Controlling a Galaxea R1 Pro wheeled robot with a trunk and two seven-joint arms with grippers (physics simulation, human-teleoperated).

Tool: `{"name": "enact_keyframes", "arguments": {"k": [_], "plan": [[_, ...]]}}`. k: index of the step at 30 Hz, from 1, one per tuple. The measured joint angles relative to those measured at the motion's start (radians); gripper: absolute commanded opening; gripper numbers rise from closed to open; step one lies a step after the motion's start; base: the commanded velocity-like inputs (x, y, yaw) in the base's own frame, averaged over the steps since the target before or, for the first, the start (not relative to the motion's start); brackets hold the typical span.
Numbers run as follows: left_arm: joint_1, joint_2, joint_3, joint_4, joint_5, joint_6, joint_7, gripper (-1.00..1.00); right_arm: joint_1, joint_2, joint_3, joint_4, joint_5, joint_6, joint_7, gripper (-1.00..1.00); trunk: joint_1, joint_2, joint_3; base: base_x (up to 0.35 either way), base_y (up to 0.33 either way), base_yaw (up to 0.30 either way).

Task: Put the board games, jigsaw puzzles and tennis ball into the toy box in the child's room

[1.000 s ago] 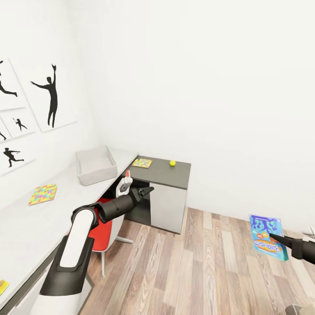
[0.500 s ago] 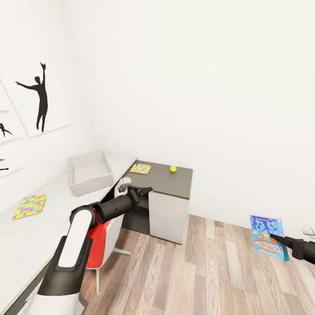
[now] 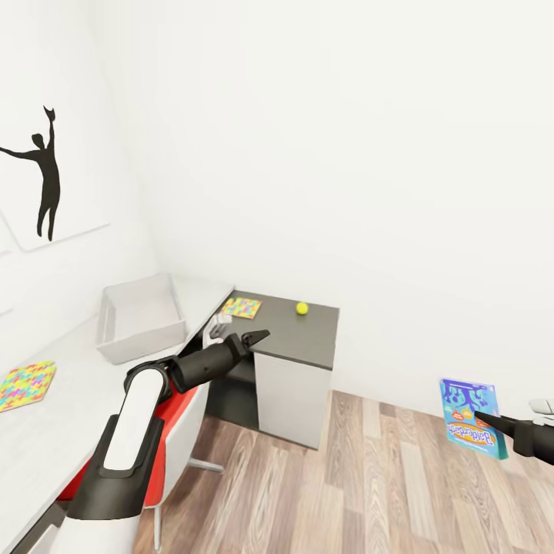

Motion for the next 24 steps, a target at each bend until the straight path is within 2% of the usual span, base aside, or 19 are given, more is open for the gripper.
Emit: {"name": "enact_keyframes", "arguments": {"k": [8, 24], "plan": [[0.0, 0.0, 0.0, 0.001, 0.001, 0.0, 0.0, 1.0, 0.0, 0.001, 0.0, 0.0, 0.002, 0.0, 0.0, -1.0, 0.0, 0.0, 0.0, 0.058, -0.012, 0.148], [0.0, 0.001, 0.0, 0.001, 0.003, 0.002, -0.004, 1.0, 0.0, 0.001, 0.001, 0.001, 0.005, 0.0, -0.003, -1.0, 0.0, 0.0, 0.002, 0.009, -0.002, 0.265]]}}
